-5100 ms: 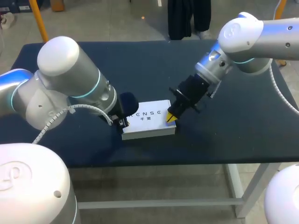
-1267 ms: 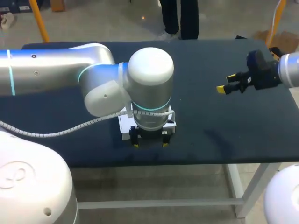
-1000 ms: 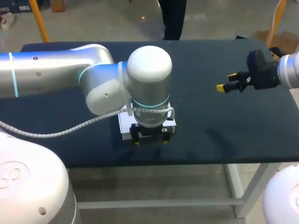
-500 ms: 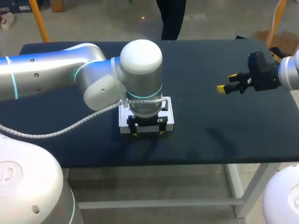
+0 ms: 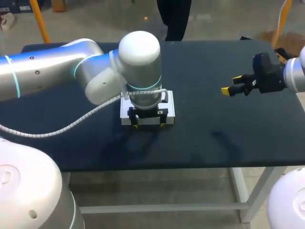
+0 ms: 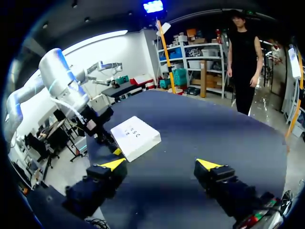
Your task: Assemble the packaging by folding the flat box into shape, placing the metal phone stand inside, and closing the box properly
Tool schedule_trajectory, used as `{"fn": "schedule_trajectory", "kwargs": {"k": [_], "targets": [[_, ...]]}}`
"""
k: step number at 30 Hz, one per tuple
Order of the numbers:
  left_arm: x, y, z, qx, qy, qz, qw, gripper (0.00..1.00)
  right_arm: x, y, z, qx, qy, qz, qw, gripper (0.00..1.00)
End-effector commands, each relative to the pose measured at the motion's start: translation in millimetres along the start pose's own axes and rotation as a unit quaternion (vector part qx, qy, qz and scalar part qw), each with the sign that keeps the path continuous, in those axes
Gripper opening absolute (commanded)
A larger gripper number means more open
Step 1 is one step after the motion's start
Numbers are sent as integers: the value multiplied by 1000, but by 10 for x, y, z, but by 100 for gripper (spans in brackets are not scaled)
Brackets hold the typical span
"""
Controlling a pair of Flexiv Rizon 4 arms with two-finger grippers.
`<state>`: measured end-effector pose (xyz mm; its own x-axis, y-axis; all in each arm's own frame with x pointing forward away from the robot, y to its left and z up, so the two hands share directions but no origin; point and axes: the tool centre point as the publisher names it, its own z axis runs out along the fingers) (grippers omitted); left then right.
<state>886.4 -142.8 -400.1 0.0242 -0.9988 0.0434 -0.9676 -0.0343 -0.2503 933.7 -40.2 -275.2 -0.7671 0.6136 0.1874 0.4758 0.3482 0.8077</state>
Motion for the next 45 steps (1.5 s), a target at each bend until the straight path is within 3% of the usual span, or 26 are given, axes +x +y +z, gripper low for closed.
{"fn": "schedule_trajectory", "kwargs": {"k": [1, 31, 45], "targets": [[67, -261, 85, -20, -14, 2, 1000, 100, -6, -8, -18, -2, 3, -1, 1000, 100], [-328, -1968, 403, -53, -10, 8, 999, 100, -6, -8, -18, -2, 3, -1, 1000, 100], [-493, -2413, 528, -70, -9, 14, 997, 100, -6, -8, -18, -2, 3, -1, 1000, 100]]}}
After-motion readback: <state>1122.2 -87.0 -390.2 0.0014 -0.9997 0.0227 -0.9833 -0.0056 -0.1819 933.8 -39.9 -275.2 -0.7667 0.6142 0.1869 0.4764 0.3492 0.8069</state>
